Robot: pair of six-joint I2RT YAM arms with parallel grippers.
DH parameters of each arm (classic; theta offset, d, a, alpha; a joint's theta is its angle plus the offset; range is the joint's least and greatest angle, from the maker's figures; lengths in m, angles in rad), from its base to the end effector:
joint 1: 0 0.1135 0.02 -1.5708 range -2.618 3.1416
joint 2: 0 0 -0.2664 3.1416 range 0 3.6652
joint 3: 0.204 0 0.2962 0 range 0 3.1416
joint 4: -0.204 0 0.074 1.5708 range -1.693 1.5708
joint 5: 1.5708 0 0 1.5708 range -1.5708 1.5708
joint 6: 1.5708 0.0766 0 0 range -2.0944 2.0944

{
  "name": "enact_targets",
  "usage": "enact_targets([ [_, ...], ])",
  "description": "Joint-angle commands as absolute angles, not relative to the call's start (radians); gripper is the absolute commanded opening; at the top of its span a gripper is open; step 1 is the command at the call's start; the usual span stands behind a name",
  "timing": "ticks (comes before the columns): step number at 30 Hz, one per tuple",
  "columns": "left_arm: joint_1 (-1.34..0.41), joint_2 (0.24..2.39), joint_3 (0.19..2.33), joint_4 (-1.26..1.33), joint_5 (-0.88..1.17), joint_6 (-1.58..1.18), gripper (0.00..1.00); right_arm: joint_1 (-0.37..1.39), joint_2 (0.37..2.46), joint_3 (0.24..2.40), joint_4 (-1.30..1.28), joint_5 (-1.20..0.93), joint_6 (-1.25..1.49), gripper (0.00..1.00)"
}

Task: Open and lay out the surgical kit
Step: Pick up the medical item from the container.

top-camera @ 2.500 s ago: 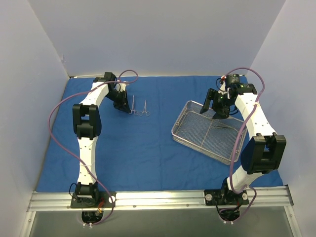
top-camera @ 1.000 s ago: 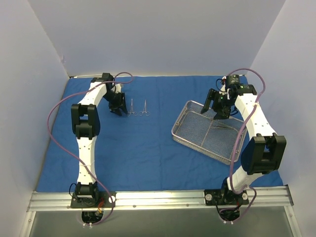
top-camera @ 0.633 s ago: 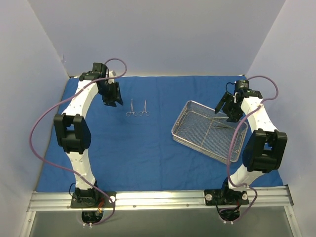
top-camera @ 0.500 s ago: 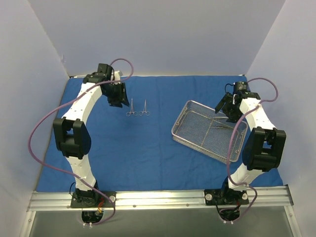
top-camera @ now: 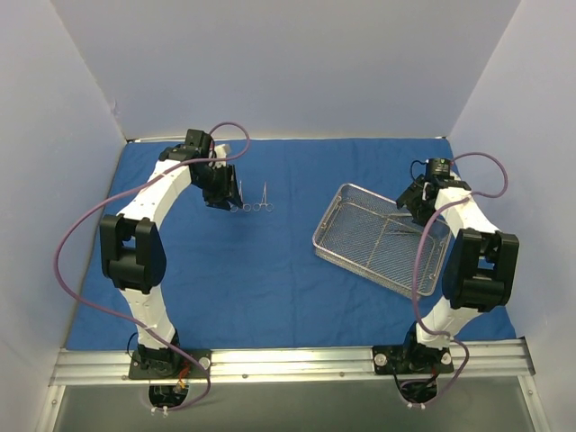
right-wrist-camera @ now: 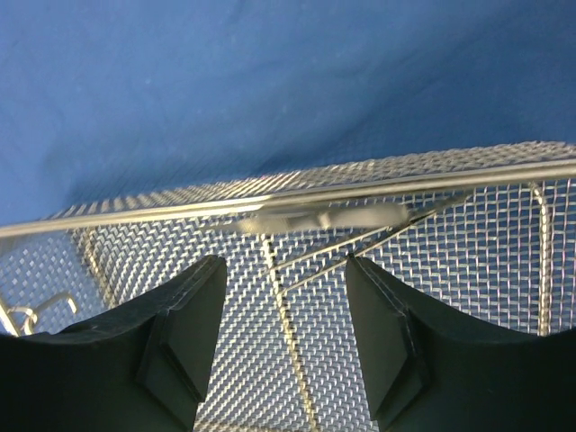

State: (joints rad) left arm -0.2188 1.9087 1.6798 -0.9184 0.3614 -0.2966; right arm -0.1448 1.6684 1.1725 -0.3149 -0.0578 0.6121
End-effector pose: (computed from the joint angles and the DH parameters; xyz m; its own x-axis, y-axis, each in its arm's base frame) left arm 0.4473 -0.1272 0.2247 -0.9519 -0.0684 -0.2988 0.0697 0.9009 -0.4284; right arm 0.4294 -0.0581 0.1843 -0.5269 0.6565 -0.5398 0.4978 0.7531 0.4301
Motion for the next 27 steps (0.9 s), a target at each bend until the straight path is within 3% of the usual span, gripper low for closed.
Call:
enact_targets([
  [1, -0.216, 1.851, 1.686, -0.877, 0.400, -0.296, 0.52, -0.156, 1.687, 1.158, -0.247, -0.048, 0.604, 0.55],
  [13, -0.216, 1.888, 1.733, -0.905, 0.416, -0.279, 0.52, -0.193, 1.715, 1.098, -0.126, -0.049, 0.552, 0.47],
  [27, -0.218, 1.908, 1.773, -0.931, 0.433, -0.281, 0.52, -0.196, 1.723, 1.042, -0.023, -0.038, 0.474, 0.21],
])
